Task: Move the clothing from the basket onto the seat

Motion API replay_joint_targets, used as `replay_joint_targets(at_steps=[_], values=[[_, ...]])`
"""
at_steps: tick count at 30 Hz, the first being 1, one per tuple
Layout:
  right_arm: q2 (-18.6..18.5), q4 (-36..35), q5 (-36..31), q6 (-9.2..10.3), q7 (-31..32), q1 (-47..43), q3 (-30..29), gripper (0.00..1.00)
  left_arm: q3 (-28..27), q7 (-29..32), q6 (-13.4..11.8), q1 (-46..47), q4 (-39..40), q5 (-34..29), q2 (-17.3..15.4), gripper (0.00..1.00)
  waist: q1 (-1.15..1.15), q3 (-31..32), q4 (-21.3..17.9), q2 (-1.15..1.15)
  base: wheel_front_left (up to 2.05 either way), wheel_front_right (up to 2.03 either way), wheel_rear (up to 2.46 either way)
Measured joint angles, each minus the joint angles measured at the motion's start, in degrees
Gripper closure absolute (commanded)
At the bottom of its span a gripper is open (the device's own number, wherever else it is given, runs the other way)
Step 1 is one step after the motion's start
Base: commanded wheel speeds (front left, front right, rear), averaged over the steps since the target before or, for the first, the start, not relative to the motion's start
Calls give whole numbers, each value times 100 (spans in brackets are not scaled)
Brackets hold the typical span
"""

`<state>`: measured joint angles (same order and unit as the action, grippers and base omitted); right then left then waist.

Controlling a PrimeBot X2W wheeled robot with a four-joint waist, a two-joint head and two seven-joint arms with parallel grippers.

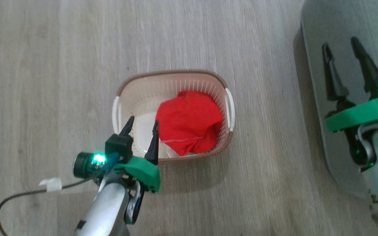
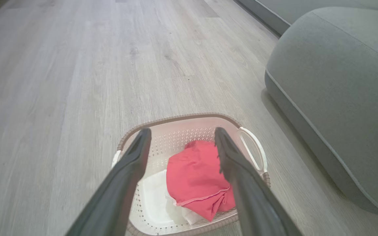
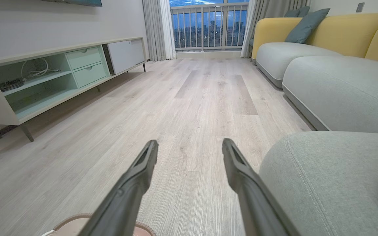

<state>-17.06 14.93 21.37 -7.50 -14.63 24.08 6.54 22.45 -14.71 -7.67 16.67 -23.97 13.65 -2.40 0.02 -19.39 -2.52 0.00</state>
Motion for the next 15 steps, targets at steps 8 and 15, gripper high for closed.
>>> replay_joint_targets(at_steps=[8,15], values=[[-175,-300,114,0,0,558,79,0,493,0,-125,792,-498,199,2,0,0,-808,-230,0,0,0,0],[-186,-503,171,0,-1,1078,186,0,936,0,-164,1622,-1029,399,5,0,0,-1573,-441,0,0,0,0]])
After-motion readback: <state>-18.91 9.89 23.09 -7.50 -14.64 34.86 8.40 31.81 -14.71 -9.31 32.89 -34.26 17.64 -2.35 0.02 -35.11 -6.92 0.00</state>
